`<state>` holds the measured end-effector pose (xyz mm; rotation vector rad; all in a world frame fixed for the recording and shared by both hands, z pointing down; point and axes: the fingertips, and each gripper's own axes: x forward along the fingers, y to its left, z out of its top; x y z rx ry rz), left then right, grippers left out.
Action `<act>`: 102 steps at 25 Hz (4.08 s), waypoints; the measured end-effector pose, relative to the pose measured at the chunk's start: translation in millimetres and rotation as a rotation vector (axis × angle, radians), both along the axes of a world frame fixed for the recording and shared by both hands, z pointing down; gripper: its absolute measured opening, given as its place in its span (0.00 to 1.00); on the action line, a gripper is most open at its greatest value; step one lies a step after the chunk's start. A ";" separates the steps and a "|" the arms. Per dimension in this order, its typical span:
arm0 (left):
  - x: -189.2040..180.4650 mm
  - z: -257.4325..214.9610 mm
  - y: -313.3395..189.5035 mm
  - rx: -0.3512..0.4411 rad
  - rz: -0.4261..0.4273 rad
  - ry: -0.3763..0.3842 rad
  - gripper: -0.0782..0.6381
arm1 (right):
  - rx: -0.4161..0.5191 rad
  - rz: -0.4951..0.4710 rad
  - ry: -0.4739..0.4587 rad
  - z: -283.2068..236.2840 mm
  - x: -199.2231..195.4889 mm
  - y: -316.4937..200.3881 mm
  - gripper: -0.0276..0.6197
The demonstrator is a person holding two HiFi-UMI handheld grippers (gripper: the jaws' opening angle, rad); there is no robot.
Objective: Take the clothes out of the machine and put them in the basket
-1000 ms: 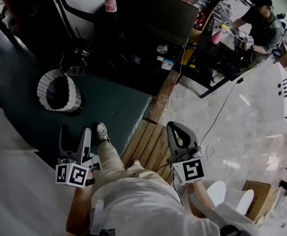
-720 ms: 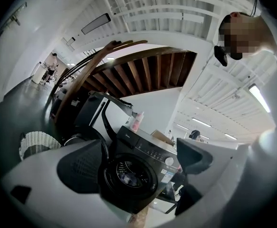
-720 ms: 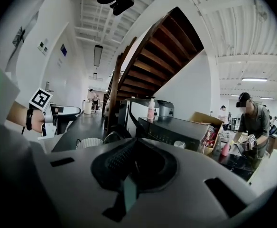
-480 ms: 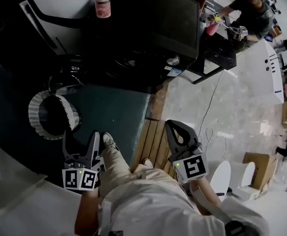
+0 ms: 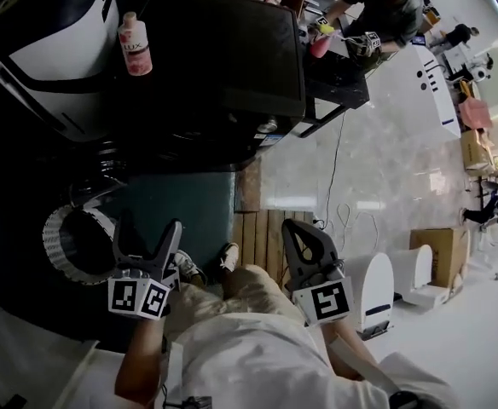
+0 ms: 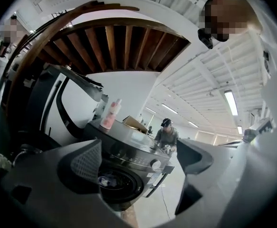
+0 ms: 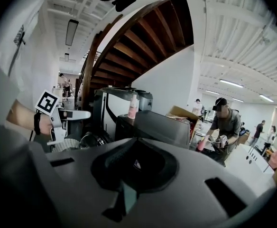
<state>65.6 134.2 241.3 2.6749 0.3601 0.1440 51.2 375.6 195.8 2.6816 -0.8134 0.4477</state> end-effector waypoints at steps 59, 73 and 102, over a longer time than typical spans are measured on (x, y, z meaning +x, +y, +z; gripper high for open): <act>266.4 525.2 31.5 0.061 0.228 0.249 0.78 | 0.031 -0.202 0.226 567.7 212.0 -92.5 0.06; 356.1 532.2 99.9 0.214 0.433 0.229 0.78 | 0.117 -0.128 0.330 588.7 223.2 -36.1 0.06; 507.3 675.5 164.5 1.270 0.850 -0.157 0.81 | 0.167 0.029 0.323 606.0 213.5 46.9 0.06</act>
